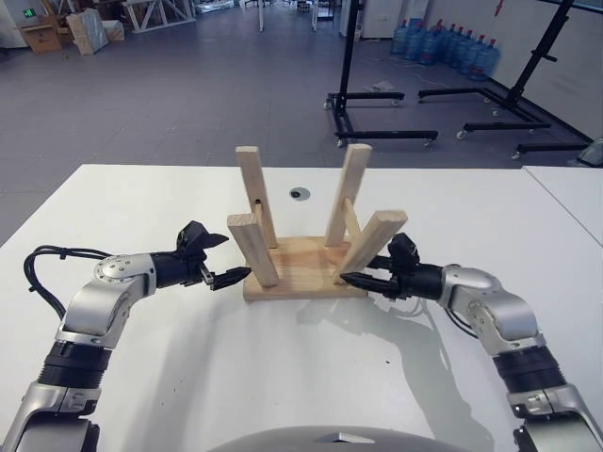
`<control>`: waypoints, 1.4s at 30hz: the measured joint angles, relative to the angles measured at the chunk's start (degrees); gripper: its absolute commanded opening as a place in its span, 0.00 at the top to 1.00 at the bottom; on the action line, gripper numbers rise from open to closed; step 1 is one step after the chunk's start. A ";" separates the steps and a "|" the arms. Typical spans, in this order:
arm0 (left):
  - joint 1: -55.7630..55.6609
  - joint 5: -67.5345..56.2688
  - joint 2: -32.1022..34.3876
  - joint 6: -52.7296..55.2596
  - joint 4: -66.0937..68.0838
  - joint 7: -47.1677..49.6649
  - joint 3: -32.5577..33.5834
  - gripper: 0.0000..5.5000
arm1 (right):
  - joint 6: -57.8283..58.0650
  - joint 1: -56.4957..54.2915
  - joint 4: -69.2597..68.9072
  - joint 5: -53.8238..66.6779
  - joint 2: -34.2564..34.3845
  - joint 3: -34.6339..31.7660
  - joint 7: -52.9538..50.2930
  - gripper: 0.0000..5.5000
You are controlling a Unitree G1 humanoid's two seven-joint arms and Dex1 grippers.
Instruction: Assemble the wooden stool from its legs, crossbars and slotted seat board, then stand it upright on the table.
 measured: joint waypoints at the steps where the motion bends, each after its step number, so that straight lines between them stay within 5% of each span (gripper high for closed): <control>1: -0.02 0.21 -0.31 -0.42 0.13 0.17 -0.05 0.02 | 0.81 1.61 -1.97 0.66 0.00 0.09 0.05 0.47; 16: 4.71 -5.26 0.99 4.57 -11.29 -5.59 -2.73 0.02 | 0.42 8.93 -8.75 -0.02 -3.56 -6.62 -2.93 0.47; 25: 2.55 -1.63 -0.73 0.55 -2.85 -5.50 -5.92 0.02 | 0.86 13.62 -9.29 0.71 -5.09 -8.31 -2.57 0.47; 29: -0.05 -1.24 -2.48 0.09 -0.28 -6.48 -7.44 0.13 | 0.83 13.62 -9.22 0.63 -3.94 -7.06 -3.23 0.46; 37: -0.54 -3.17 -3.17 2.54 3.64 -9.31 -8.19 0.35 | 0.32 14.27 -8.63 0.61 -3.57 -6.83 -3.65 0.71; 42: -0.56 -4.32 -5.61 5.63 4.67 -8.70 -7.31 0.49 | -0.68 14.26 -8.26 0.04 -3.29 -6.55 -3.57 0.73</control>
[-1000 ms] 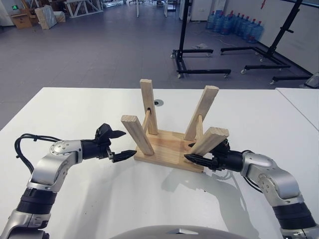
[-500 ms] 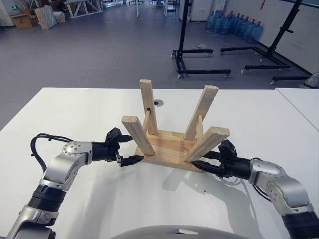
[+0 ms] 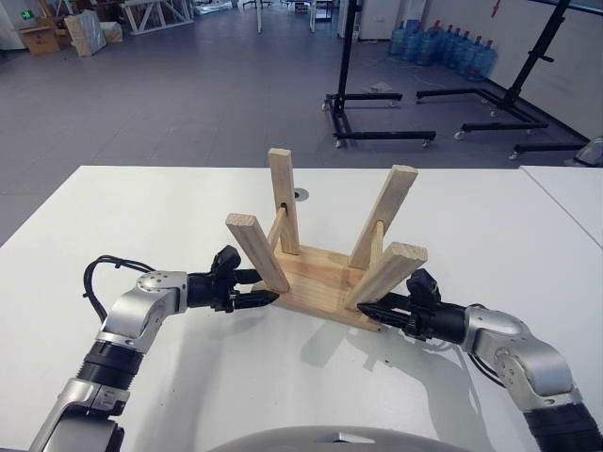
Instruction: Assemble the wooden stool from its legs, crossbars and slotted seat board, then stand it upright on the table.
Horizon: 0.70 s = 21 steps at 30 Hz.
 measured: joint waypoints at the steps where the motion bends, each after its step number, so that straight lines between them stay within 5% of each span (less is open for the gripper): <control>1: 0.00 -0.03 -0.08 0.34 -0.08 0.01 0.12 0.51 | -0.04 0.00 0.06 0.00 -0.05 -0.01 0.11 0.73; 11: 1.30 -1.26 2.90 5.15 -5.34 -0.34 1.21 0.75 | 6.15 0.00 -1.82 4.15 -1.67 -1.53 1.59 0.73; 16: 2.02 5.20 1.54 -5.62 -2.21 1.88 -1.29 0.75 | 5.34 -0.02 -1.85 3.61 -1.54 -0.98 1.01 0.73; 21: 2.05 5.14 1.52 -8.08 -1.79 1.04 -0.53 0.63 | 3.53 0.02 -1.73 2.26 -1.88 -0.15 1.17 0.74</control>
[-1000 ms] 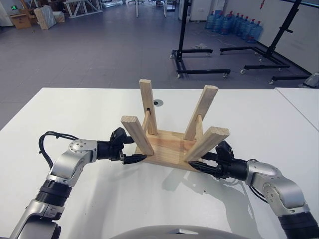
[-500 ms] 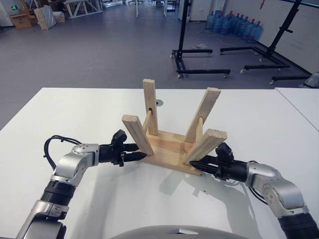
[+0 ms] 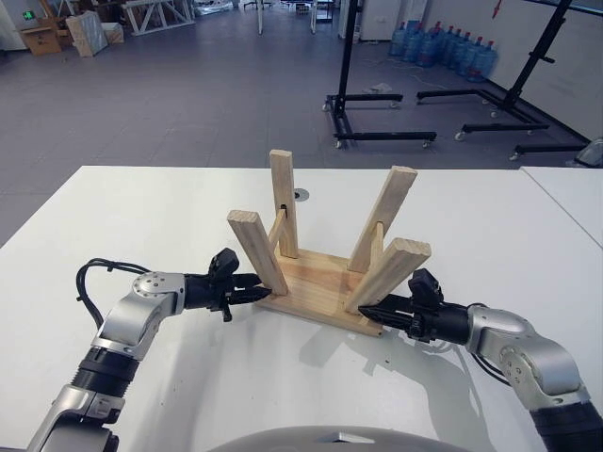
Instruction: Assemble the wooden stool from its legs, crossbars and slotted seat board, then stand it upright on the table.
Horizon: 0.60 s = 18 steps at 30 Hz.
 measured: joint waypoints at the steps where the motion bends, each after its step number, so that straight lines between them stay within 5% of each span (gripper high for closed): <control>1: 0.00 0.03 -0.04 -0.62 0.00 -0.06 0.00 0.60 | -0.18 0.01 0.04 -0.10 -0.01 0.05 0.02 0.74; 6: -0.02 1.18 -0.06 -5.94 1.34 -0.51 -0.02 0.46 | -1.24 0.00 0.17 -1.19 -0.34 0.72 0.43 0.74; 13: -1.64 2.83 -0.66 -6.95 3.81 -2.49 -2.12 0.46 | -1.82 -0.24 0.76 -1.52 -0.54 0.92 0.76 0.74; 18: -3.82 -4.46 -1.60 4.12 -0.78 -4.68 -1.15 0.61 | 0.50 -1.05 0.97 0.07 -1.41 0.48 1.96 0.74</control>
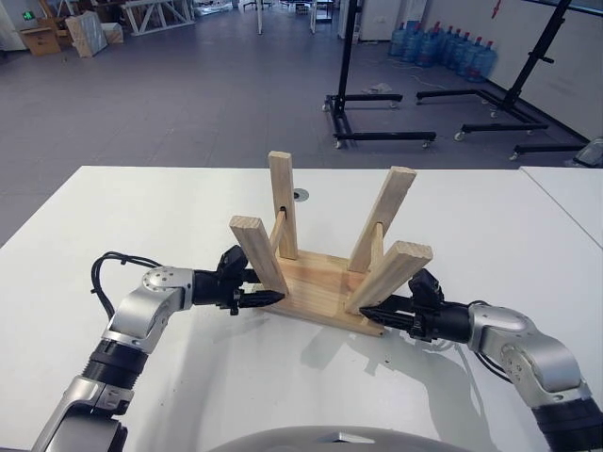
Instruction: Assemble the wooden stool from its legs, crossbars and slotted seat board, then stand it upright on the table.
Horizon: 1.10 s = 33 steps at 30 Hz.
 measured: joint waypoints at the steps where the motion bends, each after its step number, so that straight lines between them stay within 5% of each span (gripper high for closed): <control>1: -0.52 -0.50 0.42 1.16 -0.37 -0.71 0.23 0.63 | 0.51 -0.13 0.00 0.43 -0.07 -0.03 0.12 0.74; 6: 0.05 -2.46 5.54 3.14 -3.32 -5.45 0.74 0.71 | 5.02 -0.49 -1.00 4.83 -0.14 -0.99 1.35 0.74; 12: 3.82 -10.17 13.61 15.31 -9.71 -8.83 3.76 0.82 | 20.72 -1.27 -2.72 22.27 -0.19 -9.67 -1.50 0.75; 21: -4.51 -24.69 0.08 42.87 -6.84 15.55 18.52 0.83 | 29.60 -4.95 -0.90 41.02 7.70 -19.05 -26.45 0.78; 24: -5.70 -25.59 -2.28 44.34 -4.33 18.86 21.13 0.83 | 29.58 -8.06 2.53 39.70 7.84 -18.47 -29.25 0.68; 33: -8.11 -31.45 -7.97 46.03 -2.05 26.33 28.77 0.57 | 27.49 -9.91 5.01 38.19 9.06 -19.33 -33.10 0.68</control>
